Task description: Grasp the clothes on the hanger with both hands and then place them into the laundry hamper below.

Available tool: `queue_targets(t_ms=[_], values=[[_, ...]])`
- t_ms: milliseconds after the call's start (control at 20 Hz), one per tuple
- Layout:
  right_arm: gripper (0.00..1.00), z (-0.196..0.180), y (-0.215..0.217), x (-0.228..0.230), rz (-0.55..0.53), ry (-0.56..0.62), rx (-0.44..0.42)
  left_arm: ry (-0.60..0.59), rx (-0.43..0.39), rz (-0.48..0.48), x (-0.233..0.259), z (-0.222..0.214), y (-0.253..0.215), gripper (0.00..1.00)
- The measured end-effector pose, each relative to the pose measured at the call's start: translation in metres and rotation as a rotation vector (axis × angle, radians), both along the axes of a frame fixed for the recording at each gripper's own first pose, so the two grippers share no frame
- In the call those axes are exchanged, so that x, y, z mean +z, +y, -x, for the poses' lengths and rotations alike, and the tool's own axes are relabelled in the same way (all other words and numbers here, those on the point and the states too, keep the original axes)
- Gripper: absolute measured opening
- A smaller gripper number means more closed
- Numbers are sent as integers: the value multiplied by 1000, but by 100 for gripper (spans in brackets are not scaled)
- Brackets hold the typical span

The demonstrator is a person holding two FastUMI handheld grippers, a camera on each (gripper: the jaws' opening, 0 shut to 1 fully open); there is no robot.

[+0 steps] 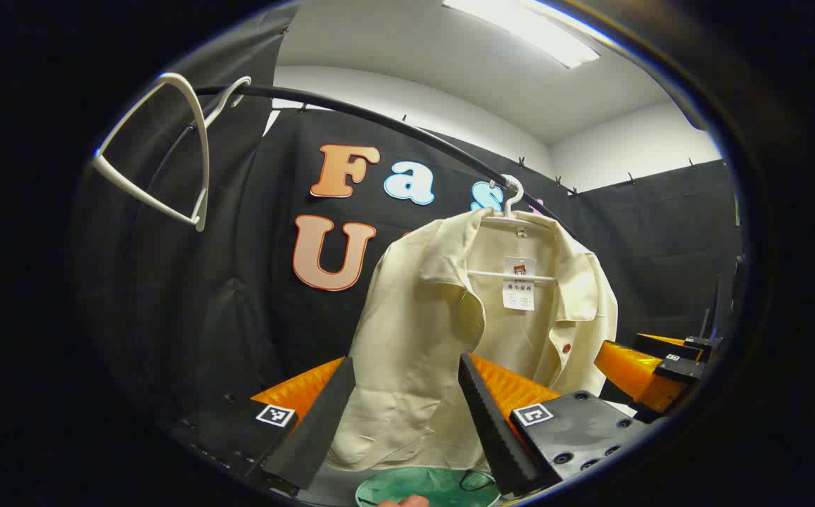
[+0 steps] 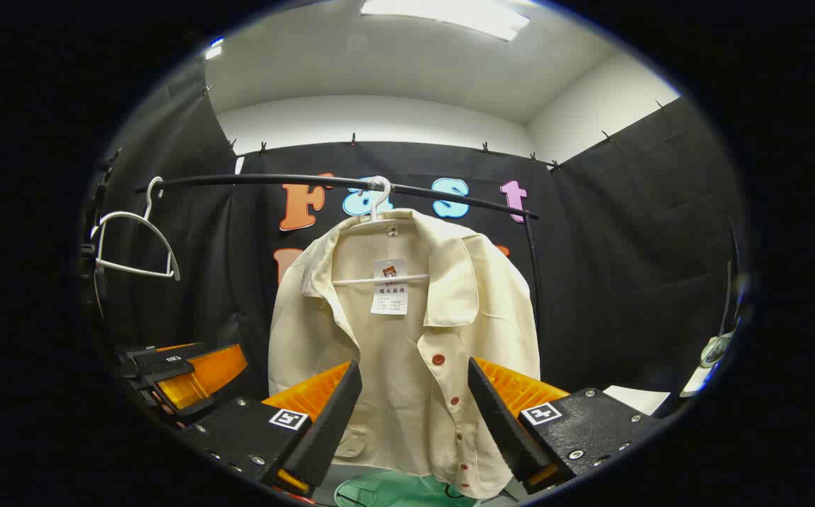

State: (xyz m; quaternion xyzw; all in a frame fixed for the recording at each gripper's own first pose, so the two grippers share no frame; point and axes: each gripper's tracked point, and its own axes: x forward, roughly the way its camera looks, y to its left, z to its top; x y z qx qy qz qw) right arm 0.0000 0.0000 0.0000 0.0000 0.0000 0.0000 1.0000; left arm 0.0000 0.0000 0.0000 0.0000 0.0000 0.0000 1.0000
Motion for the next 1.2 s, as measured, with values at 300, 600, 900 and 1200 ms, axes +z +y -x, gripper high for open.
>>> queue_targets(t_ms=[300,600,900,1200], values=[[94,-1,-9,-4,-28,13,-10,18,21,-6,-3,5,3,96],[94,-4,-12,-7,-37,20,-21,14,14,-24,-1,4,-2,96],[94,-1,-16,-8,-42,19,-41,16,-12,-17,-2,0,-9,96],[94,-11,-15,-17,-43,36,-41,11,-6,-20,-1,-3,-6,96]])
